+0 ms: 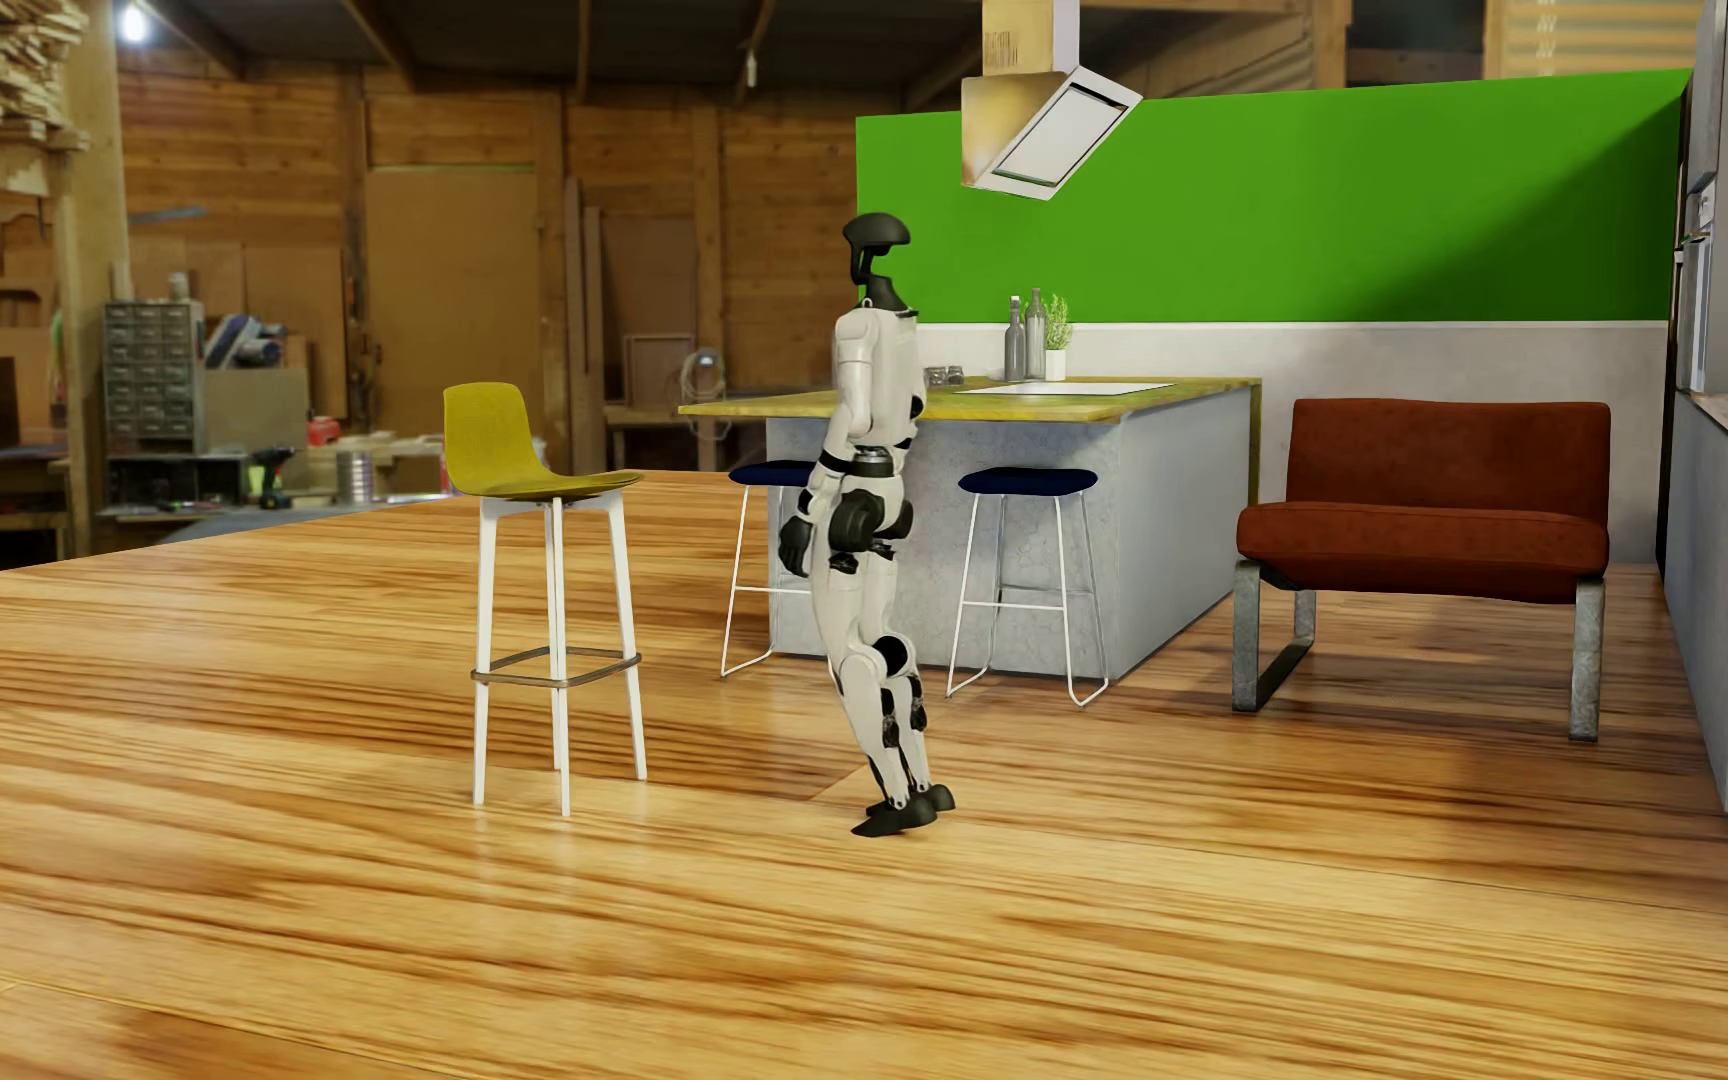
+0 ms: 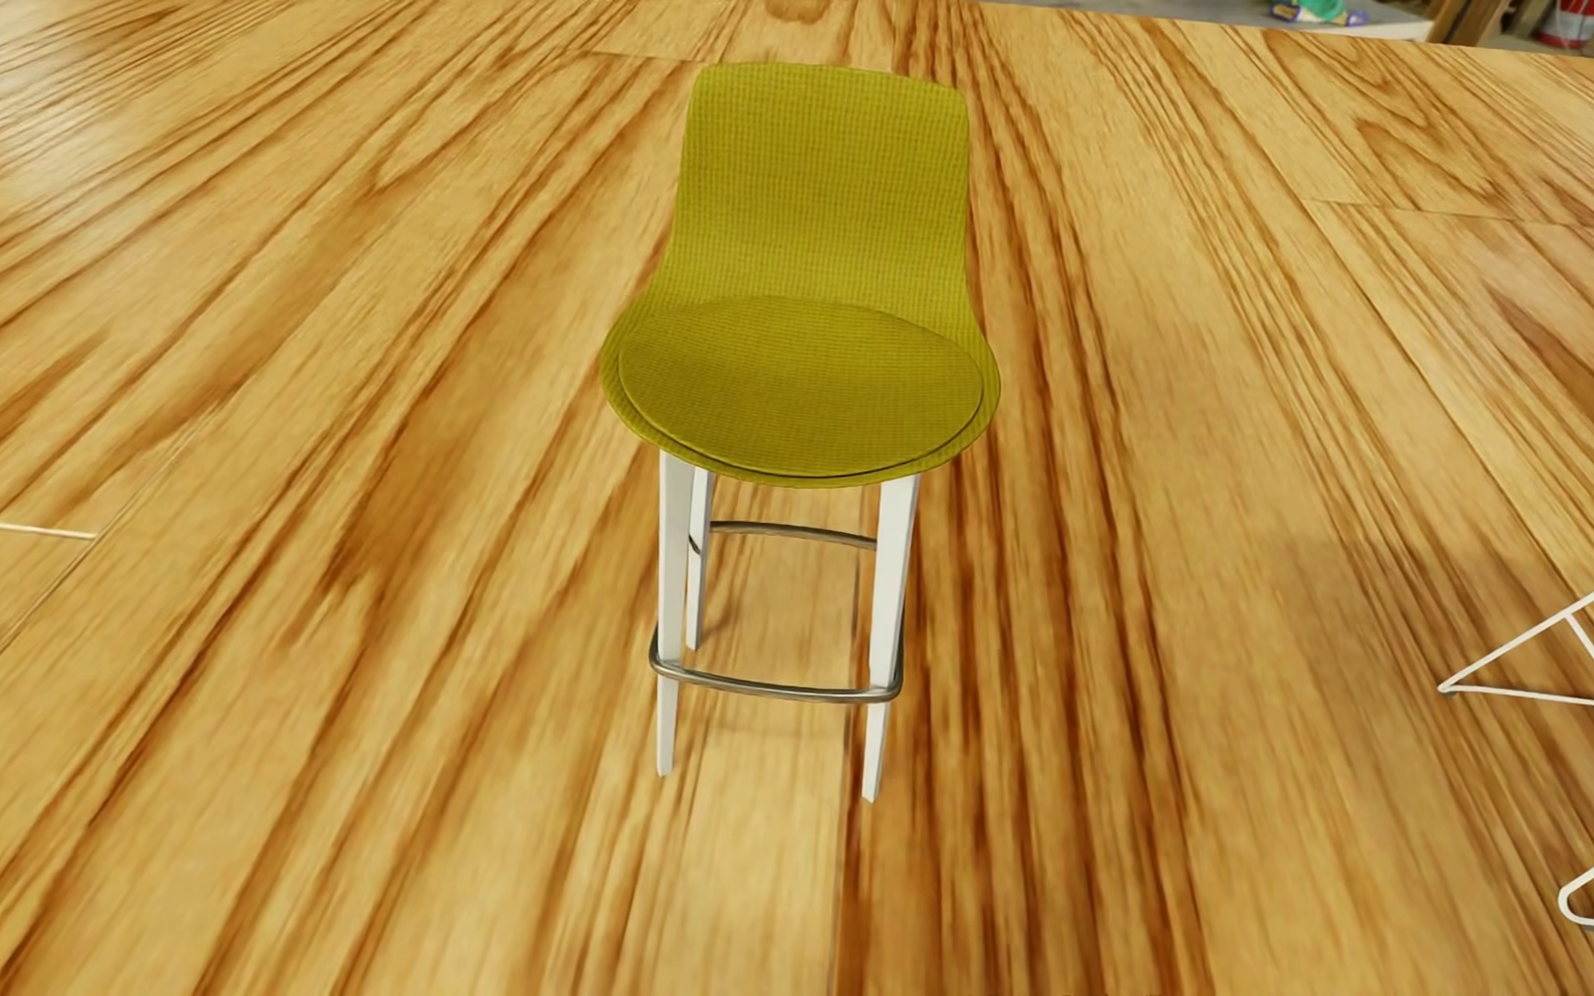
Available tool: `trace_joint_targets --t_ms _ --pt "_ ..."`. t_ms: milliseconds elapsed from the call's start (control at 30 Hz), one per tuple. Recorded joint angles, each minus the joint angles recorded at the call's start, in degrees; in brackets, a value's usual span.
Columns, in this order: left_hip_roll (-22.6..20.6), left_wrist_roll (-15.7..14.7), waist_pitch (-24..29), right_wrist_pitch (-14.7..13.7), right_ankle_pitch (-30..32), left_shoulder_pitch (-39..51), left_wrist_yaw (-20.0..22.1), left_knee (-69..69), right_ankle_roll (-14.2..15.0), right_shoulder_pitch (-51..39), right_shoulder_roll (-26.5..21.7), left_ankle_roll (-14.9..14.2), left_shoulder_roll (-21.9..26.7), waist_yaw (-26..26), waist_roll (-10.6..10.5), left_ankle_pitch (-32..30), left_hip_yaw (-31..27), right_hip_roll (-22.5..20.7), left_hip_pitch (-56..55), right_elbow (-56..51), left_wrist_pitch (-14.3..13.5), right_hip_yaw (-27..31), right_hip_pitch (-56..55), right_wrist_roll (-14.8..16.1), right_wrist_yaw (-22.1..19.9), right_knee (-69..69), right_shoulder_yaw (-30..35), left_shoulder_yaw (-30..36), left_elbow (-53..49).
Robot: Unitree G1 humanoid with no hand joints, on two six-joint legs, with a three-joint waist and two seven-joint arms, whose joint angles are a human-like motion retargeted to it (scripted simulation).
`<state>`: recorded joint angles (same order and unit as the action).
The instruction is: Stand still
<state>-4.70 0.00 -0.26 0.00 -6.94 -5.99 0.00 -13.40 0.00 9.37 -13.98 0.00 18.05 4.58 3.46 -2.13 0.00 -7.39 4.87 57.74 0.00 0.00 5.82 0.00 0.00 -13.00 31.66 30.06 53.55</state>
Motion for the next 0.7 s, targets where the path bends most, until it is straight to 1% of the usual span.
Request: trace_joint_targets --t_ms 67,100,167,233,267,533,600,633,667,700 --pt "-0.1 0.0 0.0 0.0 -0.1 0.0 0.0 0.0 0.0 0.1 -0.3 0.0 0.1 -0.1 0.2 -0.2 0.0 0.2 0.2 -0.6 0.0 0.0 0.2 0.0 0.0 0.0 1.5 0.1 0.1" --pt "0.0 0.0 0.0 0.0 -0.1 0.0 0.0 0.1 0.0 -0.1 -0.2 0.0 0.1 -0.1 0.0 0.0 0.0 0.0 0.1 -0.2 0.0 0.0 0.0 0.0 0.0 -0.1 0.5 0.3 0.0" --pt "0.0 0.0 0.0 0.0 -0.1 0.0 0.0 0.0 0.0 0.0 -0.2 0.0 0.2 0.0 0.0 0.0 0.0 0.0 0.2 -0.4 0.0 0.0 0.2 0.0 0.0 -0.1 1.3 0.7 -0.1" --pt "0.0 0.0 -0.2 0.0 -0.1 0.1 0.0 -0.2 0.0 0.0 -0.2 0.0 0.3 -0.4 0.2 -0.4 0.0 0.1 -0.3 -0.4 0.0 0.0 0.0 0.0 0.0 0.2 0.8 0.8 -0.2" --pt "0.0 0.0 0.2 0.0 -0.2 0.1 0.0 0.0 0.0 0.0 -0.3 0.0 0.3 0.0 -0.1 -0.1 0.0 0.0 0.3 -0.3 0.0 0.0 0.3 0.0 0.0 0.0 0.6 1.2 -0.3" --pt "-0.2 0.0 0.1 0.0 -0.1 0.4 0.0 0.1 0.0 -0.5 -0.4 0.0 0.4 -0.2 0.1 0.3 0.0 0.0 0.1 -0.2 0.0 0.0 -0.1 0.0 0.0 -0.1 2.4 1.4 -0.2" --pt "-0.3 0.0 0.1 0.0 -0.1 0.6 0.0 -0.1 0.0 -0.5 -0.2 0.0 0.5 -0.1 0.3 -0.2 0.0 0.3 -0.3 0.0 0.0 0.0 -0.3 0.0 0.0 -0.2 1.6 1.9 -0.1" --pt "-0.1 0.0 0.2 0.0 -0.1 0.6 0.0 0.1 0.0 -0.4 -0.5 0.0 0.6 0.0 0.1 -0.1 0.0 0.1 0.0 -0.5 0.0 0.0 -0.1 0.0 0.0 0.0 2.8 1.6 -0.2" --pt "-0.2 0.0 0.2 0.0 -0.1 0.5 0.0 -0.1 0.0 -0.4 -0.5 0.0 0.5 -0.1 0.1 -0.2 0.0 0.1 -0.2 -0.3 0.0 0.0 -0.2 0.0 0.0 -0.1 1.9 1.7 -0.2" --pt "-0.1 0.0 0.1 0.0 0.0 0.5 0.0 0.0 0.0 -0.7 -0.4 0.0 0.4 0.0 0.1 -0.3 0.0 0.0 -0.3 0.2 0.0 0.0 -0.3 0.0 0.0 0.0 2.5 1.4 -0.1"
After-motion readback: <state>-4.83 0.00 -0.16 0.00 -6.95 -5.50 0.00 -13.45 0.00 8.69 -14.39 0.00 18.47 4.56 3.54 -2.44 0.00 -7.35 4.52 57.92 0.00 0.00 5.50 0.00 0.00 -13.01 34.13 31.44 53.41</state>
